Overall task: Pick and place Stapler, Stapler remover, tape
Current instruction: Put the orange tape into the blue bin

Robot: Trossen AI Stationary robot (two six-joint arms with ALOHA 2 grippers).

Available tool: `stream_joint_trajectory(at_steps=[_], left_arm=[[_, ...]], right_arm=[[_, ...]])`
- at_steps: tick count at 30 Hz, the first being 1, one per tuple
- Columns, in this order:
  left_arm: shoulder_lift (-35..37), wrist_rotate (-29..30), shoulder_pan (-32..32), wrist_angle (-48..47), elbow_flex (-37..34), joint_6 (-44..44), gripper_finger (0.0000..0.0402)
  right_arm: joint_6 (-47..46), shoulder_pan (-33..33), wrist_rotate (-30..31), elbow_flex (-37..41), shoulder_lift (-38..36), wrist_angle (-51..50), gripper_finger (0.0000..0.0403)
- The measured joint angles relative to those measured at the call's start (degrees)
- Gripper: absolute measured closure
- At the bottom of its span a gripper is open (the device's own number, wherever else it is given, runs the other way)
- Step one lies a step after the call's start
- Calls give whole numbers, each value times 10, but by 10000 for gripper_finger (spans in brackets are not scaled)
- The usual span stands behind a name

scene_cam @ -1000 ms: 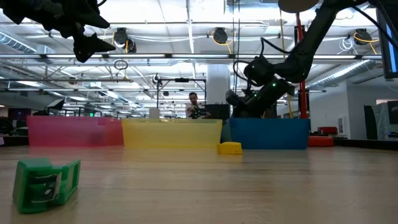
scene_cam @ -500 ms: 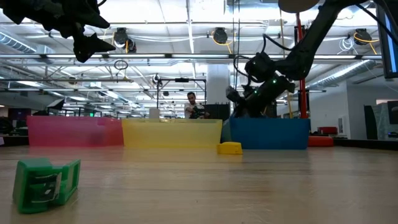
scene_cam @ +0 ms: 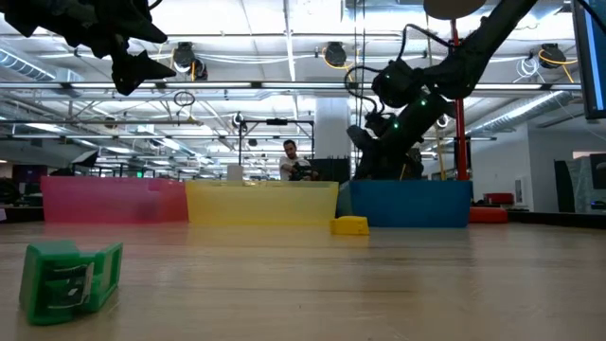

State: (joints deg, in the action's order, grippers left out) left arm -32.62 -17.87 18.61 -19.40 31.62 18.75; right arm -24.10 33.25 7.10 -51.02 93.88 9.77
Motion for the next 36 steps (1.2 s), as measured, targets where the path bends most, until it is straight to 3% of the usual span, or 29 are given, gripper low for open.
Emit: stream_joint_trajectory(at_steps=[8, 12, 19, 28, 36], left_arm=[[0, 0, 0, 2, 0, 9, 128], [0, 0, 0, 2, 0, 9, 128], [0, 0, 0, 2, 0, 9, 128], [0, 0, 0, 2, 0, 22, 128], [0, 0, 0, 2, 0, 24, 128]], right_arm=[[203, -52, 82, -62, 0, -86, 314], [265, -58, 94, -82, 0, -109, 314], [297, -57, 94, -82, 13, -155, 309], [309, -60, 94, -82, 47, -151, 267], [301, -56, 94, -82, 45, -142, 253]])
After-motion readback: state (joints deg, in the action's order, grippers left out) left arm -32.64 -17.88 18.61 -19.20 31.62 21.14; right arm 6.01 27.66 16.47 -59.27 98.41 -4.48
